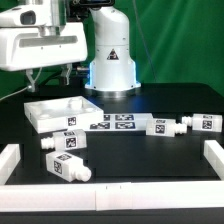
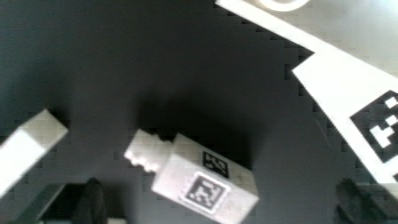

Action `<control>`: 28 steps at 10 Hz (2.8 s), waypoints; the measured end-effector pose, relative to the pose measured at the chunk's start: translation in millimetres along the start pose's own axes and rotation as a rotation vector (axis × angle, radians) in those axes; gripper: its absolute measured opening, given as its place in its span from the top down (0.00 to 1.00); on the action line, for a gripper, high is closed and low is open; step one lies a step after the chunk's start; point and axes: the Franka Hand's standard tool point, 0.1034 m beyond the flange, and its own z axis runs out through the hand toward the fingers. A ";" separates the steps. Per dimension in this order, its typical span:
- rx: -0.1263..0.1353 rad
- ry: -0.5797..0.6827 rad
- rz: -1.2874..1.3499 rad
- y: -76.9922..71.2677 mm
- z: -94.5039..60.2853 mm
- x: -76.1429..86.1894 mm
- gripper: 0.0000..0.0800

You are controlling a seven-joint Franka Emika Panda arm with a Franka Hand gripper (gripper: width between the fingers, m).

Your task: Assemble one leg

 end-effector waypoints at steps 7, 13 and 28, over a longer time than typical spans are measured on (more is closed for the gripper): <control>0.086 -0.026 0.132 6.3 22.2 -63.9 0.19; 0.082 -0.079 0.322 -14.4 75.6 -73.9 0.19; 0.075 -0.078 0.318 -21.1 73.9 -72.4 0.19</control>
Offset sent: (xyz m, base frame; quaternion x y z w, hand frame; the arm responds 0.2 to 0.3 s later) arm -0.0187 -0.0198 -0.0273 0.0605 0.0617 -0.0238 0.9960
